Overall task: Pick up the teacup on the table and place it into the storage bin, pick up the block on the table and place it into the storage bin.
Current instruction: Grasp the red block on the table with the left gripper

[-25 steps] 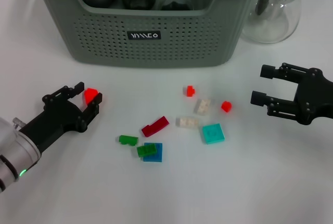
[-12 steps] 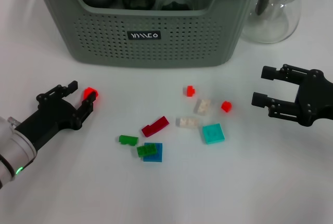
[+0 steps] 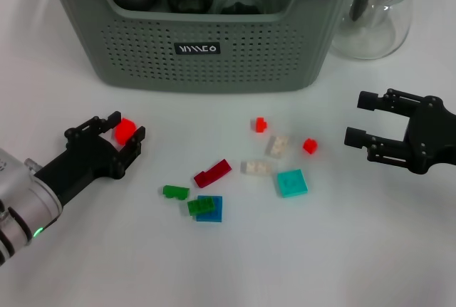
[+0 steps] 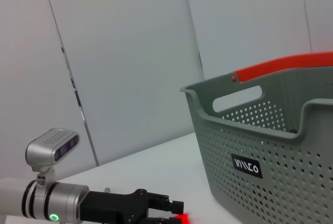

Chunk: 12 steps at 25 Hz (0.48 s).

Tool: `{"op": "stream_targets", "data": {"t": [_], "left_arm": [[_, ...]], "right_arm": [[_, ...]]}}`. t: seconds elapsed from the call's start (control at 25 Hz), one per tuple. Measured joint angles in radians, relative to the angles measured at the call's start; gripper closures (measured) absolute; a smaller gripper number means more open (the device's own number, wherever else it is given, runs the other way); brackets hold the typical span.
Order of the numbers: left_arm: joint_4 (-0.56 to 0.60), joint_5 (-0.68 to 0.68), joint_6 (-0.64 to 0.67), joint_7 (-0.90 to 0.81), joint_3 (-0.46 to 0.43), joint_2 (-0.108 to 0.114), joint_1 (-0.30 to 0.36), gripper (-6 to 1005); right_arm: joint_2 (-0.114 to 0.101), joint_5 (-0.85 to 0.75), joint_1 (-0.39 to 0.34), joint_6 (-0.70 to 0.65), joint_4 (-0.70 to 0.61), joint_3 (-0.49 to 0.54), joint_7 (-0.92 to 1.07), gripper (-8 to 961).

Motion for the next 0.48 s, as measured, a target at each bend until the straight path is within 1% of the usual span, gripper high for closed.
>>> {"op": "stream_targets", "data": {"t": [0.28, 0.48], "left_arm": [[-0.01, 0.0, -0.059, 0.001, 0.001, 0.0, -0.022, 508], [-0.018, -0.005, -0.058, 0.001, -0.002, 0.002, -0.026, 508]], "right_arm": [[0.0, 0.0, -0.003, 0.005, 0.004, 0.0, 0.0, 189], [-0.005, 0.0, -0.003, 0.007, 0.015, 0.0, -0.002, 188]]}}
